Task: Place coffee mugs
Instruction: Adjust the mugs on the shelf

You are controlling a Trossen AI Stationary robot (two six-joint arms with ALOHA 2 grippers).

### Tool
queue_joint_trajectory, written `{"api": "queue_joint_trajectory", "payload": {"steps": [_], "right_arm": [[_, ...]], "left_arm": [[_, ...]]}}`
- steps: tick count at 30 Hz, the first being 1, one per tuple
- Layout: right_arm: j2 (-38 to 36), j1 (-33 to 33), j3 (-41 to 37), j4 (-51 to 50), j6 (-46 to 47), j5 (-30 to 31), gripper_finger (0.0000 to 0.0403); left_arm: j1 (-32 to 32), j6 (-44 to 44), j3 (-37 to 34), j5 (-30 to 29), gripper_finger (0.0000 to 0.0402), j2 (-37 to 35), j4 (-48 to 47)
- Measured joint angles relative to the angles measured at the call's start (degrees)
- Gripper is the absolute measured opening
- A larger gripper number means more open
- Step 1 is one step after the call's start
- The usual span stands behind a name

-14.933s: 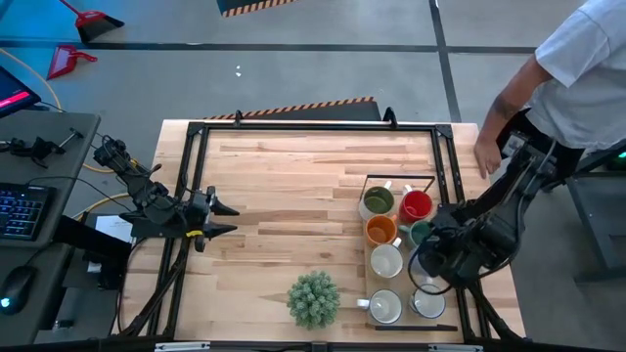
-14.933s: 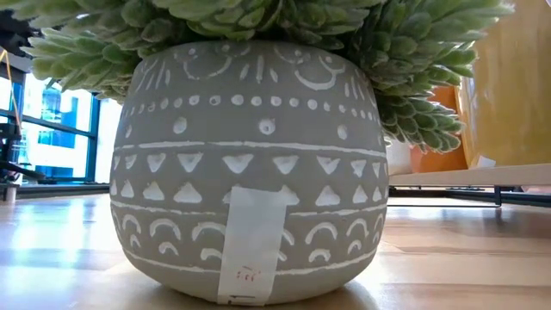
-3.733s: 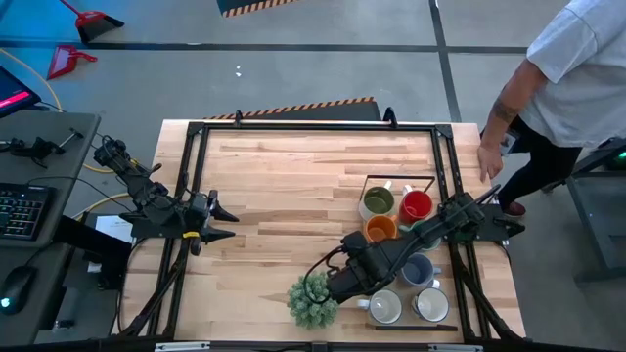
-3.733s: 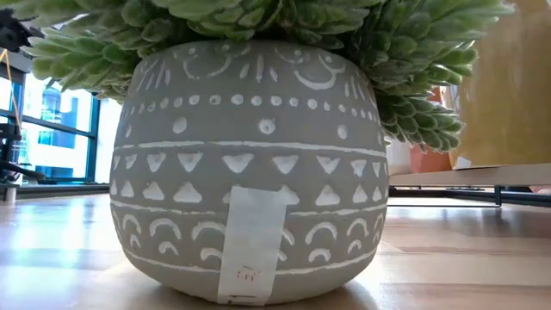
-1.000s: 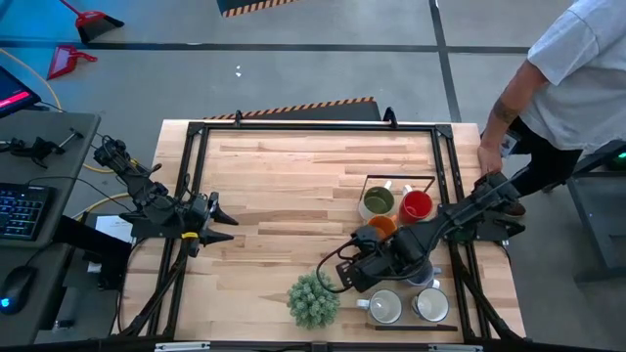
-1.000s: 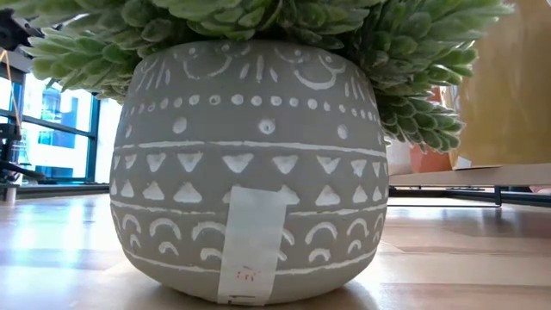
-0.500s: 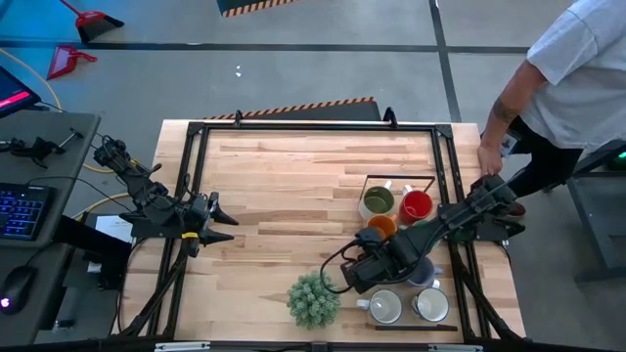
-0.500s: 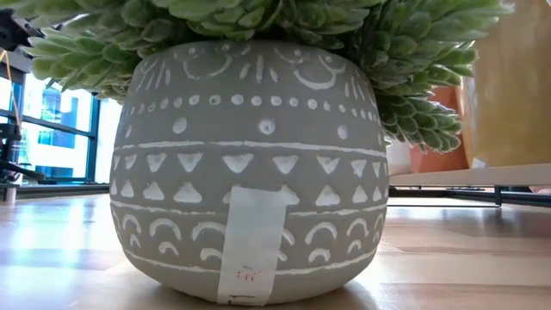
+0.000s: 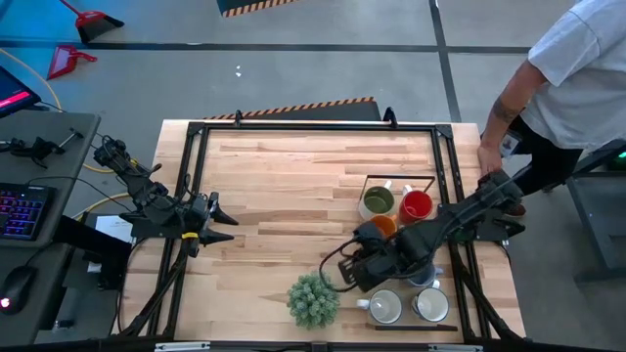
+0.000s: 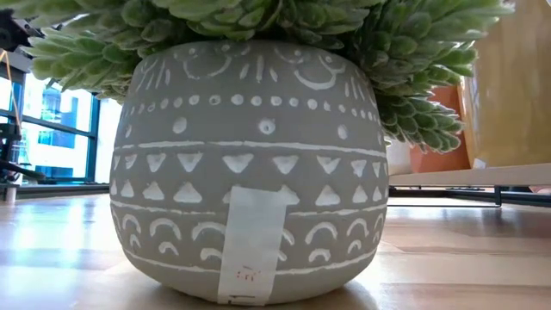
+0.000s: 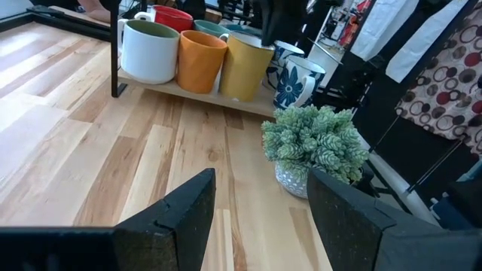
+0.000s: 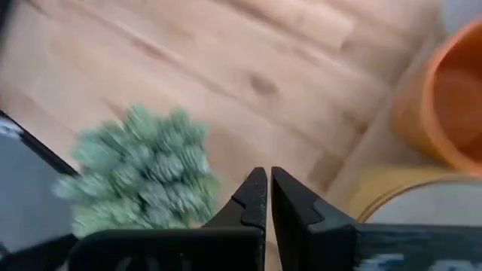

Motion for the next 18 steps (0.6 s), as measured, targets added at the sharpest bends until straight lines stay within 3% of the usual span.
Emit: {"api": "queue_joint_trajectory", "payload": {"steps": [6,13,18], "right_arm": [[-5.67,0.23,0.11,-10.21,3.52,3.32,0.0],[-7.09,0.92,0.08,-25.75,12.78,-1.5,0.0],[-6.21,0.89,-1.69,-25.39,14.41,-3.16,0.0]], "left_arm": [[0.0,-0.57,0.0,0.05,0.0197,0.0,0.02],[0.01,-0.57,0.0,0.33,0.0197,0.0,0.02],[0.0,-0.55,0.0,-0.3,0.0197,0.0,0.04]]}}
